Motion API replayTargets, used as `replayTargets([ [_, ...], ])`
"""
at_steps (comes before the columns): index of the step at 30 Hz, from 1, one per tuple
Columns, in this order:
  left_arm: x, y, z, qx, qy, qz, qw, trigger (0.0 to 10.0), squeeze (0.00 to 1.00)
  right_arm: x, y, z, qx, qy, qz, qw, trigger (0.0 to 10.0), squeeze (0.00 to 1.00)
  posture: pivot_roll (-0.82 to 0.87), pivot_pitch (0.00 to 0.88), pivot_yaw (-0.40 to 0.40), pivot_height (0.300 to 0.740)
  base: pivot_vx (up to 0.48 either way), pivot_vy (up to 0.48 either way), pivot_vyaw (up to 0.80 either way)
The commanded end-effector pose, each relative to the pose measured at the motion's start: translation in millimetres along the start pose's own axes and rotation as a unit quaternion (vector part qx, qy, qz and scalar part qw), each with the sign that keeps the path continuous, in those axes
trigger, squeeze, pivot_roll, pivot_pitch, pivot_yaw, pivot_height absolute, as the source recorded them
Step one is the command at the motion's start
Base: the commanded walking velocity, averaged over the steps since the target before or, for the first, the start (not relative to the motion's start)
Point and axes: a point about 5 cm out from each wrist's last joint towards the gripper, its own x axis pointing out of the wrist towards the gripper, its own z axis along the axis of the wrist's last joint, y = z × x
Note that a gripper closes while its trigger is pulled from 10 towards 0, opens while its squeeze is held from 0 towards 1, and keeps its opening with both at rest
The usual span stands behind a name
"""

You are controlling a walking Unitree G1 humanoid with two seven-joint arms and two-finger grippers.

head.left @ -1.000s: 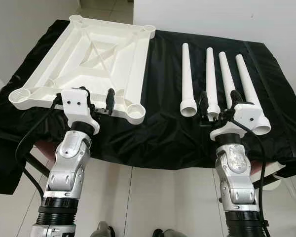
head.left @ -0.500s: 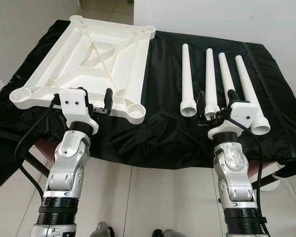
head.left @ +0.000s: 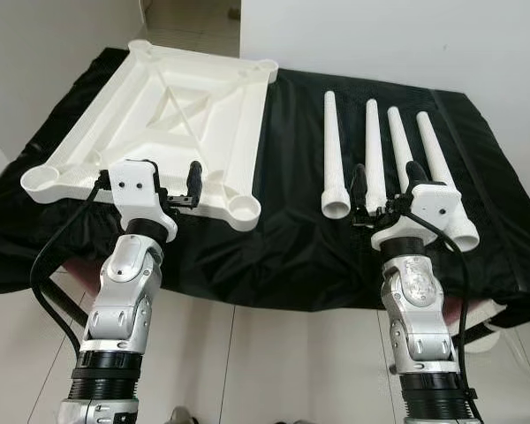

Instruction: Building children table

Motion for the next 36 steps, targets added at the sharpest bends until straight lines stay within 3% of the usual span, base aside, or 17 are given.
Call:
replayTargets([
  [1, 0.3, 0.6, -1.1, -0.002, 0.004, 0.005, 1.000, 10.0, 0.00, 0.4, -0.5, -1.8, -0.004, 0.001, 0.001, 1.000, 10.0, 0.00, 0.07, 0.099, -0.066, 0.740, 0.277, 0.000, 0.00],
  [17, 0.2, 1.6, -0.9, -0.005, 0.005, 0.005, 1.000, 10.0, 0.00, 0.2, 0.0, -3.3, -0.004, 0.003, 0.002, 1.000, 10.0, 0.00, 0.08, 0.096, -0.071, 0.740, 0.275, 0.000, 0.00],
  [24, 0.5, -4.6, 0.6, -0.012, 0.006, -0.016, 1.000, 10.0, 0.00, 4.0, -0.5, -4.5, -0.003, 0.010, 0.006, 1.000, 10.0, 0.00, 0.08, 0.099, -0.079, 0.740, 0.000, 0.000, 0.00],
  [29, 4.0, -17.0, 2.4, 0.004, 0.020, -0.087, 0.996, 10.0, 0.00, 13.1, -2.8, -7.9, 0.005, 0.032, 0.010, 0.999, 10.0, 0.00, 0.08, 0.117, -0.094, 0.740, 0.000, 0.000, 0.00],
  [36, 3.9, -33.8, 6.7, 0.004, 0.047, -0.187, 0.981, 10.0, 0.00, 28.3, -5.6, -11.1, 0.025, 0.075, 0.016, 0.997, 10.0, 0.00, 0.07, 0.147, -0.079, 0.740, 0.000, 0.000, 0.00],
])
